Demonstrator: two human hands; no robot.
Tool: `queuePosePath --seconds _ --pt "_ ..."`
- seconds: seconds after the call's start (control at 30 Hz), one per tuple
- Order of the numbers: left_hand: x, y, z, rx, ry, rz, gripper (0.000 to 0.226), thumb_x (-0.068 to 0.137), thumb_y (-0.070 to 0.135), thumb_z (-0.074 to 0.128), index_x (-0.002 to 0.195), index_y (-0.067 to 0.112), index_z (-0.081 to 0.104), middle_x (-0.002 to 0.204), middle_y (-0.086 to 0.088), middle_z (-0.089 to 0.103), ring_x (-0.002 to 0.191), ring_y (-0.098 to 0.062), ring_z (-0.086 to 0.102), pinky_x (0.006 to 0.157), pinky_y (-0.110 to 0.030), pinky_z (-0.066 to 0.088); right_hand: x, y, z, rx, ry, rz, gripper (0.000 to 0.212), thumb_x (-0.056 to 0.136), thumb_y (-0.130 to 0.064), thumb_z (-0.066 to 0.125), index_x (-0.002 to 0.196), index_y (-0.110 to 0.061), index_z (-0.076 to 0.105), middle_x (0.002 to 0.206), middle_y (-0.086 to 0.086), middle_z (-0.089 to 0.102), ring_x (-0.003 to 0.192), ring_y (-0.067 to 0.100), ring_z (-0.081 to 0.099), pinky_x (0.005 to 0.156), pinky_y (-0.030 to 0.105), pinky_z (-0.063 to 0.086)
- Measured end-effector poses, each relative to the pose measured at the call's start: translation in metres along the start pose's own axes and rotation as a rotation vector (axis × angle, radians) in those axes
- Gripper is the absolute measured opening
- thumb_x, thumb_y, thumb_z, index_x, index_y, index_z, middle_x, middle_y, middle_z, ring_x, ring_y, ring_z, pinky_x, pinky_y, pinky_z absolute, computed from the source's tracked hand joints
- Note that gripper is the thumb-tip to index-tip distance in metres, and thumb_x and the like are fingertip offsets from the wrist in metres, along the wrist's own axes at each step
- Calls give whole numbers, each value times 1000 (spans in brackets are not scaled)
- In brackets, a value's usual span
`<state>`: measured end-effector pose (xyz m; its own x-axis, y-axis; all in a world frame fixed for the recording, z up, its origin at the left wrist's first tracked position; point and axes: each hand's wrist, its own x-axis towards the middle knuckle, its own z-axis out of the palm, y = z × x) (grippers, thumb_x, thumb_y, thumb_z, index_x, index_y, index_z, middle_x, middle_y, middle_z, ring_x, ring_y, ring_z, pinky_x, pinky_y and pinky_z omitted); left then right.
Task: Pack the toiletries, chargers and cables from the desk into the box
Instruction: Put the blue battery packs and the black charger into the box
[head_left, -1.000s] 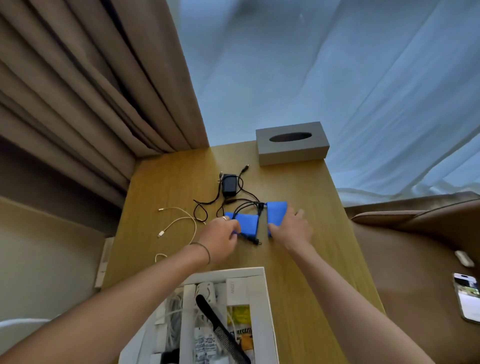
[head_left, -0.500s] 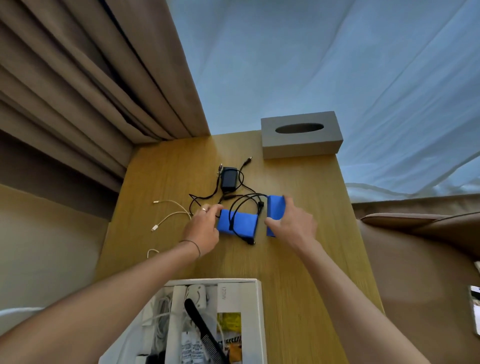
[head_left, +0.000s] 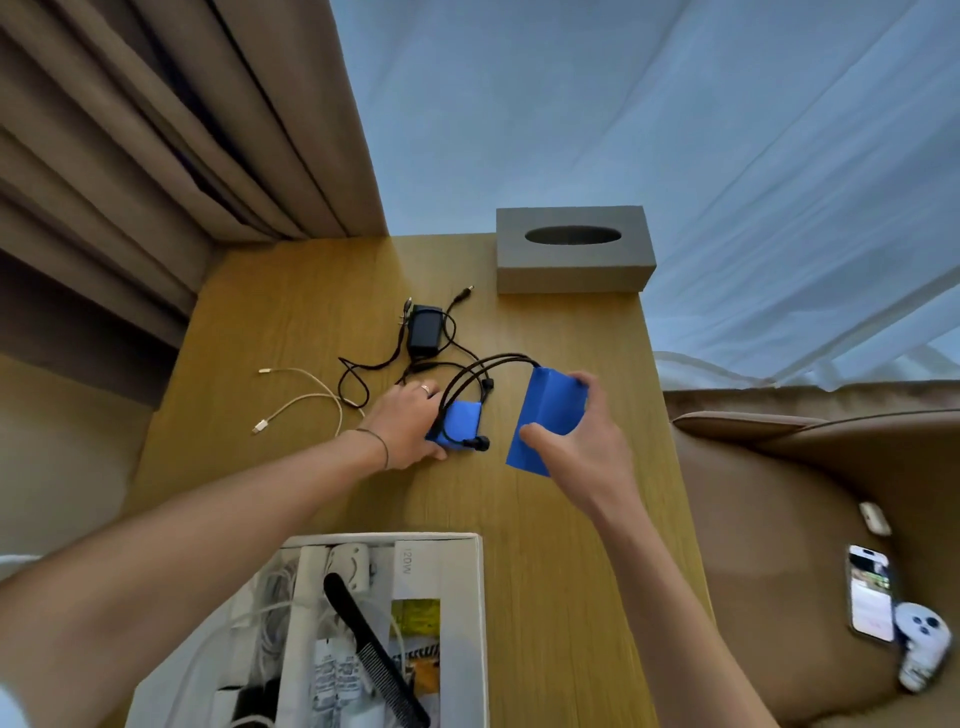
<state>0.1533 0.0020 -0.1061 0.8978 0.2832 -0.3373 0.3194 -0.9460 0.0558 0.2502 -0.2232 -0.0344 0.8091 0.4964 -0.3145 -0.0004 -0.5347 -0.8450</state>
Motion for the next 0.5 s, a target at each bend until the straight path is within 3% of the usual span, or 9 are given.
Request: queuePosePath --seconds 0.13,0.27,0.5 --pt "-8 -8 4 -295 68 -59 81 74 51 82 138 19 45 126 -2 57 111 -18 56 95 -36 51 -18 -16 2 16 1 -20 72 66 -47 72 126 -49 33 102 -7 60 81 14 65 56 26 50" --pt "-20 -13 -11 -535 238 -47 70 75 53 80 131 21 52 117 0 60 97 -16 61 84 -42 57 -42 -36 2 58 -14 -63 74 62 -48 71 126 -53 34 106 -8 60 84 14 66 57 22 49" --pt "-73 -27 -76 -1093 342 -114 53 73 68 71 111 37 51 104 16 63 88 5 66 65 -11 52 -83 -67 5 77 -64 -189 92 65 -37 81 138 -59 30 111 -12 59 83 14 69 68 29 59"
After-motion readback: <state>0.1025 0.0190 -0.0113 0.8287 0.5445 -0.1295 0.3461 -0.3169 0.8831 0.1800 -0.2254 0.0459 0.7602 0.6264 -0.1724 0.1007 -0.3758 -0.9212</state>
